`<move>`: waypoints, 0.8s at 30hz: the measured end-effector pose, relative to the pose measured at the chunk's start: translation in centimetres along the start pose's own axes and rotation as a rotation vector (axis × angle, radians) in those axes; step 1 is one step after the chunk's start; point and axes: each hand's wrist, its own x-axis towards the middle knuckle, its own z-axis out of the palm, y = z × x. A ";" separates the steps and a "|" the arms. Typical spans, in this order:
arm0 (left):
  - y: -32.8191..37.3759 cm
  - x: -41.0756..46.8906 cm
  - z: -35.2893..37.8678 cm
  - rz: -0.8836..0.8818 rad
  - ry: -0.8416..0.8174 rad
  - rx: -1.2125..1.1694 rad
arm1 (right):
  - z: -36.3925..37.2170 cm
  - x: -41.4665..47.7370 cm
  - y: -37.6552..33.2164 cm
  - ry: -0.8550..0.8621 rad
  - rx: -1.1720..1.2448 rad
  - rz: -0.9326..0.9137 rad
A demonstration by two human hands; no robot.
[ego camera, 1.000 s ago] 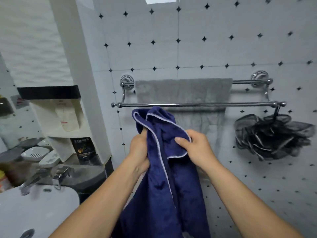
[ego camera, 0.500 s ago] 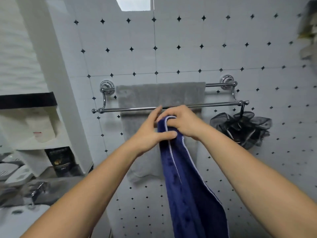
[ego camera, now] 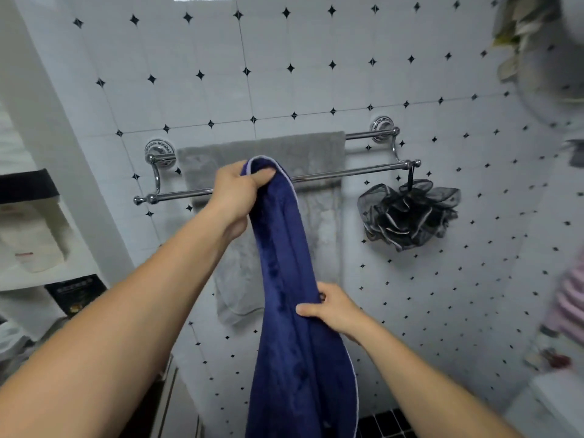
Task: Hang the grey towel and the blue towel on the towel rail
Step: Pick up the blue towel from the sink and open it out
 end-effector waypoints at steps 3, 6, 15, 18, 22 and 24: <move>1.1 0.8 -2.2 0.006 0.061 -0.047 | -0.1 -0.5 4.0 -0.026 0.015 0.134; 0.8 1.0 -4.2 0.024 0.107 -0.004 | -0.8 -0.5 4.7 0.029 0.059 0.161; -5.6 -3.8 -6.4 -0.105 -0.215 0.093 | -2.2 2.2 -8.4 0.106 0.127 -0.138; -7.4 -5.6 -4.4 -0.189 -0.492 0.033 | -1.1 2.8 -12.5 0.104 0.094 -0.291; -7.4 -5.1 -2.8 -0.193 -0.403 -0.048 | -1.0 2.5 -14.3 0.129 0.086 -0.376; -7.0 -4.4 -2.9 -0.174 -0.320 -0.111 | -1.9 1.7 -13.3 0.092 0.103 -0.368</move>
